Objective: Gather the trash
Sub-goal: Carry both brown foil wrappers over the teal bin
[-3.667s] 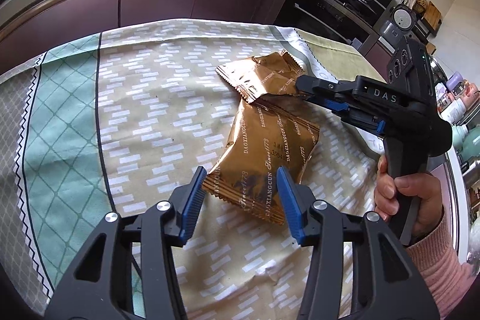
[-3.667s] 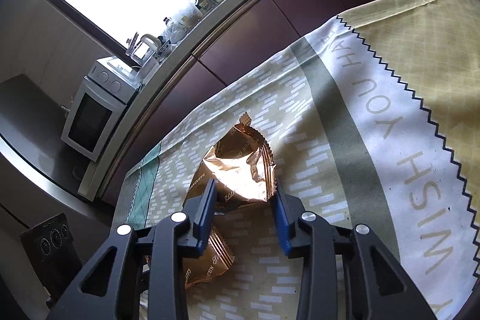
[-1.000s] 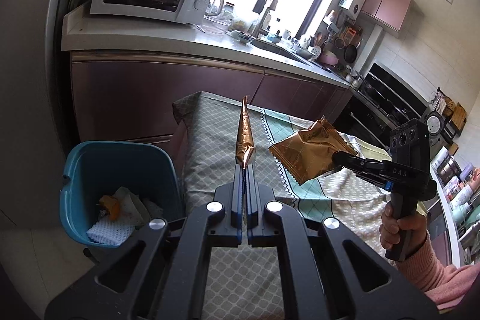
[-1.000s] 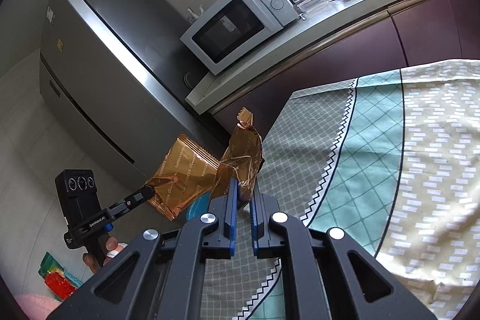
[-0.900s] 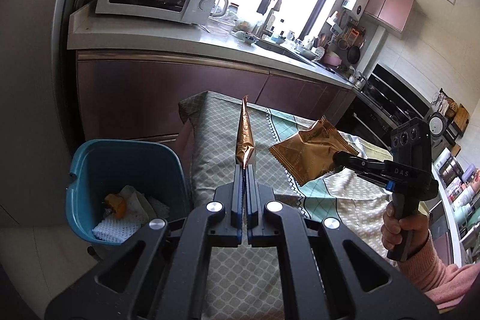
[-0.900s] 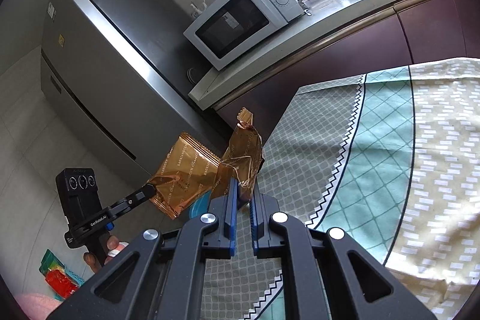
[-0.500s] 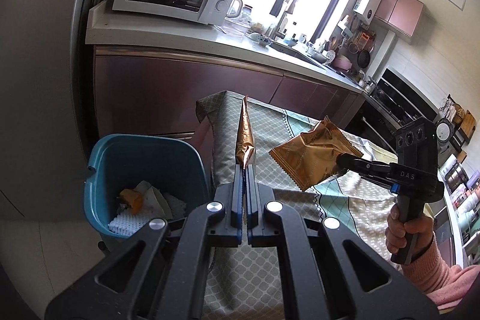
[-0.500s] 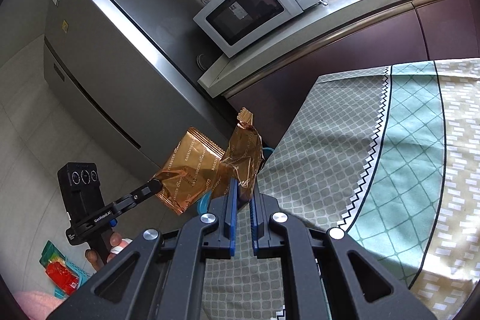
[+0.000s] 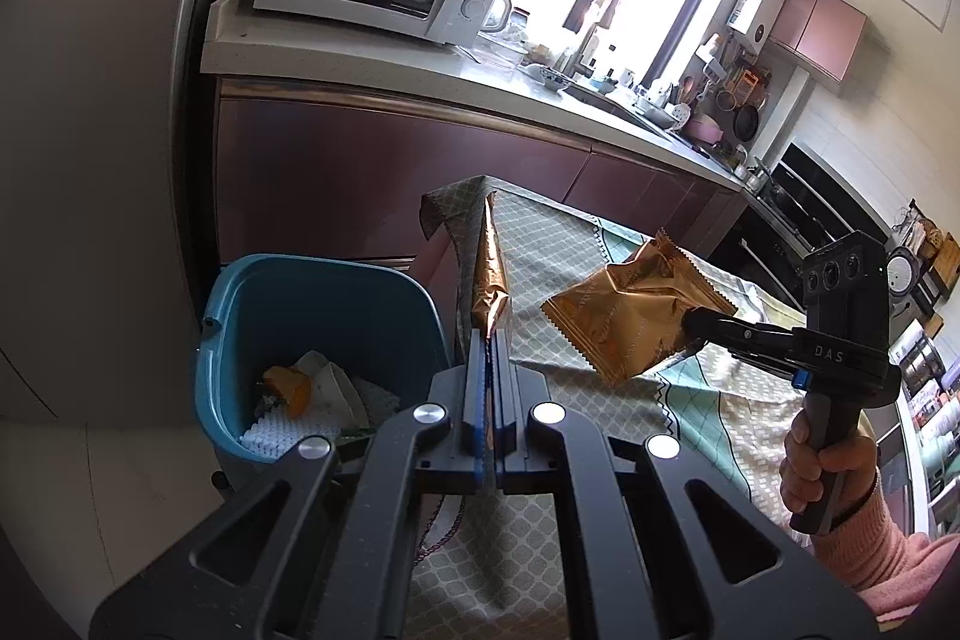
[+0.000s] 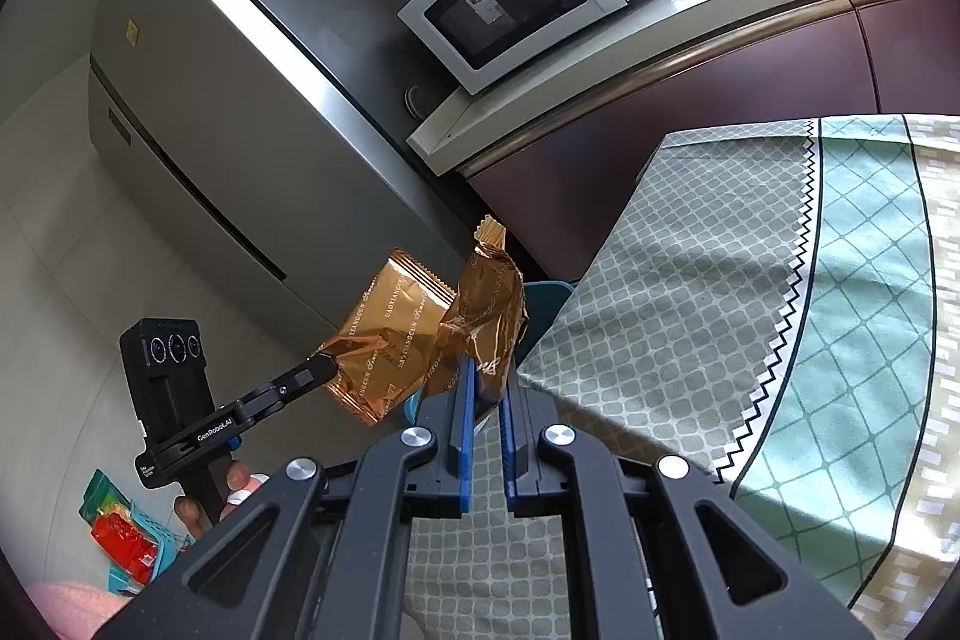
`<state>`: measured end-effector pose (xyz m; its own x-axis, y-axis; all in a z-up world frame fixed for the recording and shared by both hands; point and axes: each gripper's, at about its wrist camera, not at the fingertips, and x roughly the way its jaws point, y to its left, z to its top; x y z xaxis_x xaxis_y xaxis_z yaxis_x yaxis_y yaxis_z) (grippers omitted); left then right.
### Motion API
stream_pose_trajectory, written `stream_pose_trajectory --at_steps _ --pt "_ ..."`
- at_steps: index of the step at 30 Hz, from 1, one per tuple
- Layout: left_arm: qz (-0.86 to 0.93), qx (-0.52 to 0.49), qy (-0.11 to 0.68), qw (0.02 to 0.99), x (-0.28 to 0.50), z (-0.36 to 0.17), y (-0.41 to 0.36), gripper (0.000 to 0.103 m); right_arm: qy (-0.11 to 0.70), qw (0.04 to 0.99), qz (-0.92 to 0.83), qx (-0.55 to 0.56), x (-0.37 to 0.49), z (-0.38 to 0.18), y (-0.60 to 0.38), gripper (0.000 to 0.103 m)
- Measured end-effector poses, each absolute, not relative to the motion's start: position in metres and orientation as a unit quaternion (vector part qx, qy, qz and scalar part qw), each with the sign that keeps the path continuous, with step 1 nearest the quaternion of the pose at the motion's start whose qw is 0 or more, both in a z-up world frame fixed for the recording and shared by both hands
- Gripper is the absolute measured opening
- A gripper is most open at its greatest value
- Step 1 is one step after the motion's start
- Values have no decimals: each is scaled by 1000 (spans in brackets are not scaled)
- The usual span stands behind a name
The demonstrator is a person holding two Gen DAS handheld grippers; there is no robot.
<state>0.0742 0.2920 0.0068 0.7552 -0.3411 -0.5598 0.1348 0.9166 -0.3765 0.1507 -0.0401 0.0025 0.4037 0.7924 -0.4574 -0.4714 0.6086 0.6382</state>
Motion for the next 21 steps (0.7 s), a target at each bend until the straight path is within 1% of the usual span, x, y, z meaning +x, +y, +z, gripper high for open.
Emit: stream_pose_trajectory --at_steps 21 --pt "-108 -161 333 923 73 2 297 2 395 803 397 204 154 -4 -17 7"
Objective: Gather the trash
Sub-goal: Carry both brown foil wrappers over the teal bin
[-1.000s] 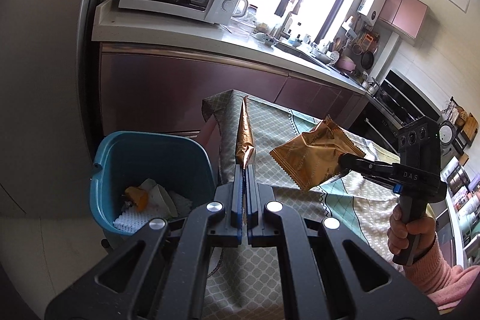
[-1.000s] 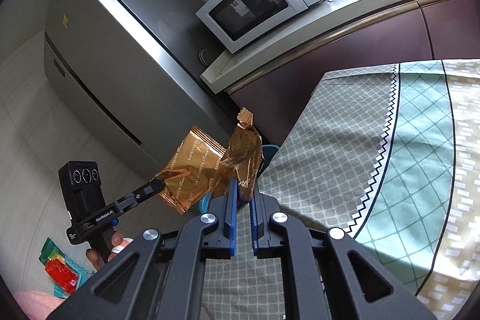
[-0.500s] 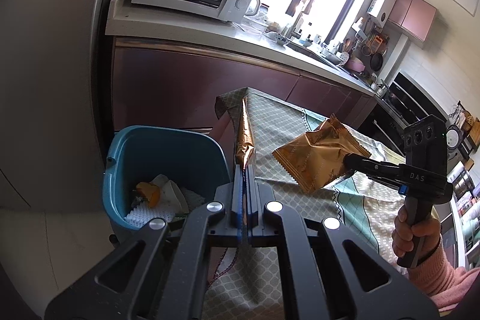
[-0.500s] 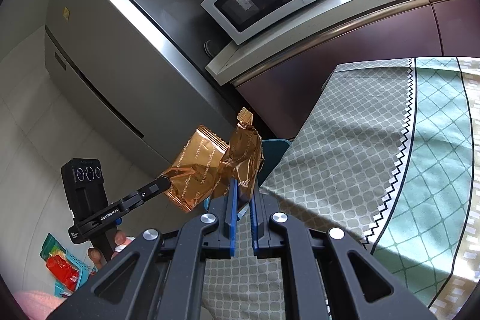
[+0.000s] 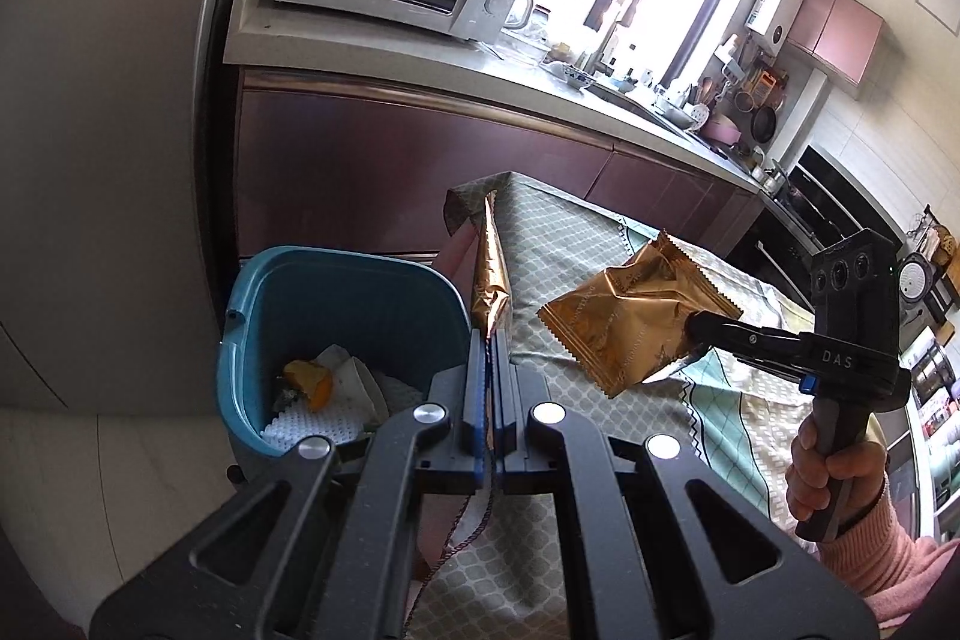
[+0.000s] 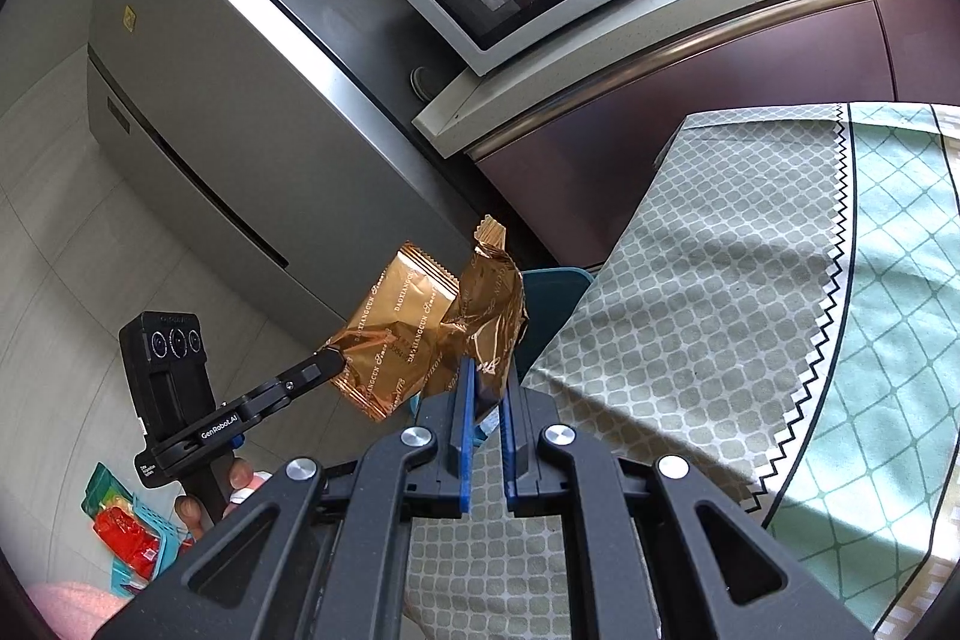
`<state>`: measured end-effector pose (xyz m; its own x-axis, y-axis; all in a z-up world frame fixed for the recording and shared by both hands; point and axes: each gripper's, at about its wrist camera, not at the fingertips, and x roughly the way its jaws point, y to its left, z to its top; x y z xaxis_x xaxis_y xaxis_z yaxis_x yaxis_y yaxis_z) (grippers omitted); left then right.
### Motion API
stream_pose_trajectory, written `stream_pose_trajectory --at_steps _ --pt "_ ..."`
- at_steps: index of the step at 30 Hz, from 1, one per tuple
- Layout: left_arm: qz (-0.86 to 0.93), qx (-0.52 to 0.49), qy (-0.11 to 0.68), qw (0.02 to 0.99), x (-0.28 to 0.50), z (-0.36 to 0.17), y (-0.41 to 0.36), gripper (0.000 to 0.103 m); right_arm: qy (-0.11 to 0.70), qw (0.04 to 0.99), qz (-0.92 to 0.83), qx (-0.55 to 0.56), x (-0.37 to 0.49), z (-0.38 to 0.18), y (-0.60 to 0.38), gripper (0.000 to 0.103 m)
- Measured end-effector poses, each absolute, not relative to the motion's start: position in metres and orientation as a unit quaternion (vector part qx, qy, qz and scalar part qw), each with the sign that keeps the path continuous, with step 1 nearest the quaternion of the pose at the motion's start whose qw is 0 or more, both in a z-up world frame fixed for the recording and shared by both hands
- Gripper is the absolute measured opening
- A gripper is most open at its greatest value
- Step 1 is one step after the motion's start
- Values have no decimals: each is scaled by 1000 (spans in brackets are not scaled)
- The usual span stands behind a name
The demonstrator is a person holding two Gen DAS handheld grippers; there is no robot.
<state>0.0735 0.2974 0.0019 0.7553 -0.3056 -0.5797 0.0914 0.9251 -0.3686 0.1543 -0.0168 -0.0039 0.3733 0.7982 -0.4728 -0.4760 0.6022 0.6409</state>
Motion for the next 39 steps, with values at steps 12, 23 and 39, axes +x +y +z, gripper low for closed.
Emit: stream_pose_trajectory --at_steps 12,23,39 --pt "-95 -161 340 922 71 -1 297 2 402 798 400 200 158 -10 0 7" --pt "-86 -159 343 922 76 -6 298 2 411 794 403 197 159 -13 9 7" --pt "-72 -151 348 922 78 -15 298 2 423 789 405 187 162 -17 26 7"
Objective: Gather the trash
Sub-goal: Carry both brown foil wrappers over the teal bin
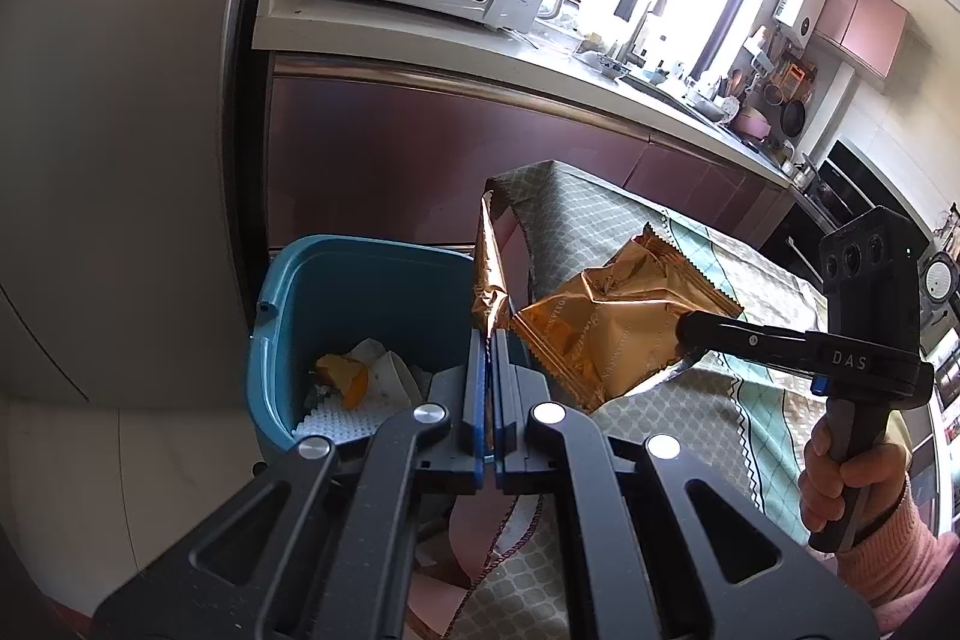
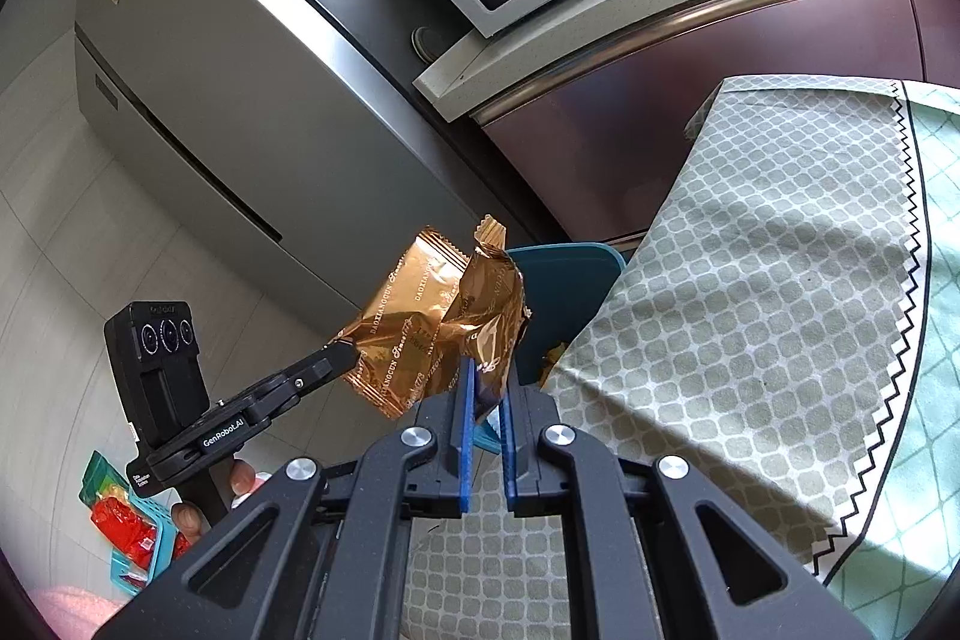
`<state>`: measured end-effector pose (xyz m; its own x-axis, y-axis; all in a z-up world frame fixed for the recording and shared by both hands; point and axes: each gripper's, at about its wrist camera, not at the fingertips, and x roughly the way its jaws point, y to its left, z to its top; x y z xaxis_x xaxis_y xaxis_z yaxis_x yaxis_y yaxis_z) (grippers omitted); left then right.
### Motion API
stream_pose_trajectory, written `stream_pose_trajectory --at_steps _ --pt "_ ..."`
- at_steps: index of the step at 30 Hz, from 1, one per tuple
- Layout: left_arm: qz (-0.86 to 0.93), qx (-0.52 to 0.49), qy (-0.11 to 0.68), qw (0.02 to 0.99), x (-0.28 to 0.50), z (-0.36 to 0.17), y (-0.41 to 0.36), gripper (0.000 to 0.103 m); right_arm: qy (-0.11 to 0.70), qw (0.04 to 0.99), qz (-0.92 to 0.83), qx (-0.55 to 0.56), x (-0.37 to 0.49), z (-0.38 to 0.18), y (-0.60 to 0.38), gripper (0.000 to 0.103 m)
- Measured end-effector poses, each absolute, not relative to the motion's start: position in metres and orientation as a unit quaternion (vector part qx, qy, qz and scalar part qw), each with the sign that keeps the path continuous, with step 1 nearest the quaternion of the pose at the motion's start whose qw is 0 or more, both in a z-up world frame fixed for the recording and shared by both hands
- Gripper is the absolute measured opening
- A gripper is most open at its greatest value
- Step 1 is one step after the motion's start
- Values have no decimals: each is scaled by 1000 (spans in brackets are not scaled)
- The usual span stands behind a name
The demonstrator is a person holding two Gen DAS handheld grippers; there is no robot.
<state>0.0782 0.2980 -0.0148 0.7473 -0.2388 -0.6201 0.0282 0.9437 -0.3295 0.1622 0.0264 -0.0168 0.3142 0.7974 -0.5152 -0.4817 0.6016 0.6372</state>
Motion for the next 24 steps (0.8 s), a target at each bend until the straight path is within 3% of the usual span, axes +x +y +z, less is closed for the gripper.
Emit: stream_pose_trajectory --at_steps 24 --pt "-54 -144 354 922 82 -27 300 2 435 784 406 176 168 -23 49 7"
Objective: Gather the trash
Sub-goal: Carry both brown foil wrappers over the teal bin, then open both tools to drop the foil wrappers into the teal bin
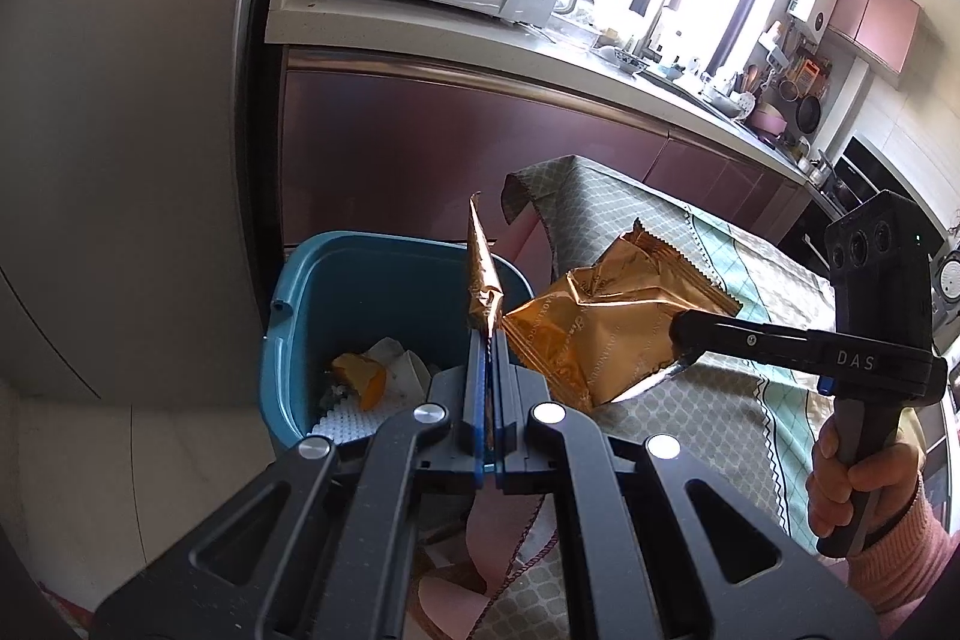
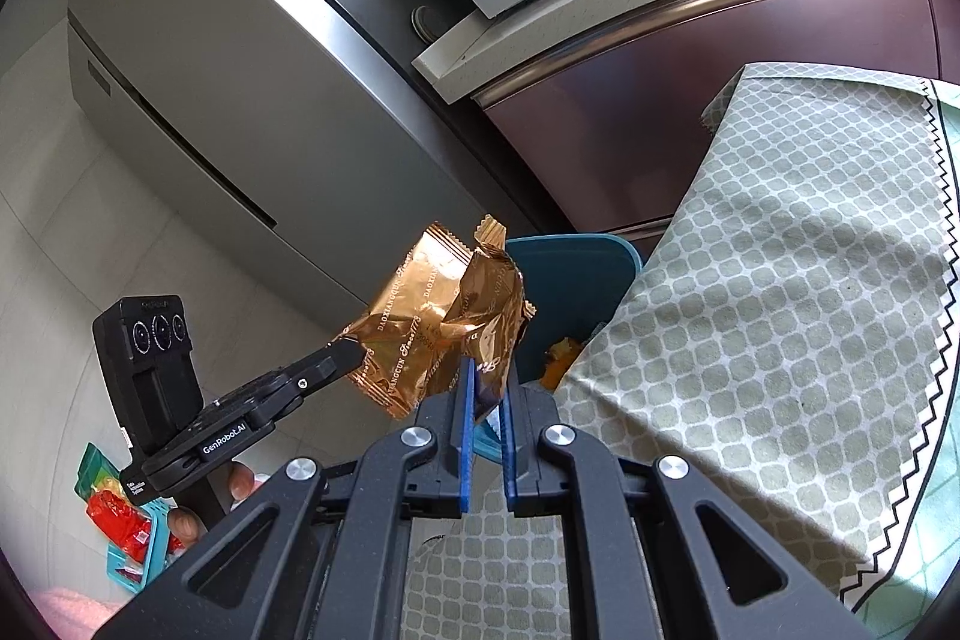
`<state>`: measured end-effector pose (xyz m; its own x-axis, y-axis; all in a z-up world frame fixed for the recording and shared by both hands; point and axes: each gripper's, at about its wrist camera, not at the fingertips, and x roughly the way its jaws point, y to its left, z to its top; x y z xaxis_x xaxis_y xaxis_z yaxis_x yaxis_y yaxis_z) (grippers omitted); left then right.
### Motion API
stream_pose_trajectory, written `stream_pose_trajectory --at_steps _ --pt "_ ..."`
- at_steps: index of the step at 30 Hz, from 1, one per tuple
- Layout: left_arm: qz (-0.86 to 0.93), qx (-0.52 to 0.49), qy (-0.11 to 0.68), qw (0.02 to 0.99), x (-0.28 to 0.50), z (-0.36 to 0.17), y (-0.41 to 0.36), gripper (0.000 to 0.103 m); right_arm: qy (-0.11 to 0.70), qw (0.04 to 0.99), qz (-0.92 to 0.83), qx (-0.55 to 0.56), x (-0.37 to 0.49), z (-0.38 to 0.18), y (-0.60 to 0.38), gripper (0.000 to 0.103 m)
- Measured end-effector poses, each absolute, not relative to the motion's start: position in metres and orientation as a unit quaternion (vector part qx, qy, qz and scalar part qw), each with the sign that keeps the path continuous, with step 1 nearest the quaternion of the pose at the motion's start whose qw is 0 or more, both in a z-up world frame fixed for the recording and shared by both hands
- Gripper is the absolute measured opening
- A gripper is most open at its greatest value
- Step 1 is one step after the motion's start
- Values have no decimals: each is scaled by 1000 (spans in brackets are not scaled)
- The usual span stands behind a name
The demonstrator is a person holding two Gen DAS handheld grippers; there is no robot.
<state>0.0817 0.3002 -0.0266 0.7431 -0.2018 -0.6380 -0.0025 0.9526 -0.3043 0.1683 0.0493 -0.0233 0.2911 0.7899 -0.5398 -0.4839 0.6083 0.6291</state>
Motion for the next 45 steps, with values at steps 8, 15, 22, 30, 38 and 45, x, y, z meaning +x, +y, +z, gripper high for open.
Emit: stream_pose_trajectory --at_steps 8,15,22,30,38,45 --pt "-51 -145 357 921 80 -29 298 2 438 783 405 174 169 -25 54 7" --pt "-48 -146 361 920 78 -30 297 2 442 782 406 172 171 -28 59 7" --pt "-47 -144 361 920 79 -31 295 2 443 781 405 170 172 -28 65 7" --pt "-40 -142 365 919 83 -36 293 3 448 781 403 164 175 -30 71 7" --pt "-13 -130 377 917 90 -52 290 5 471 771 409 128 182 -42 91 8" --pt "-6 -128 387 913 100 -66 290 5 482 767 408 114 189 -52 107 8"
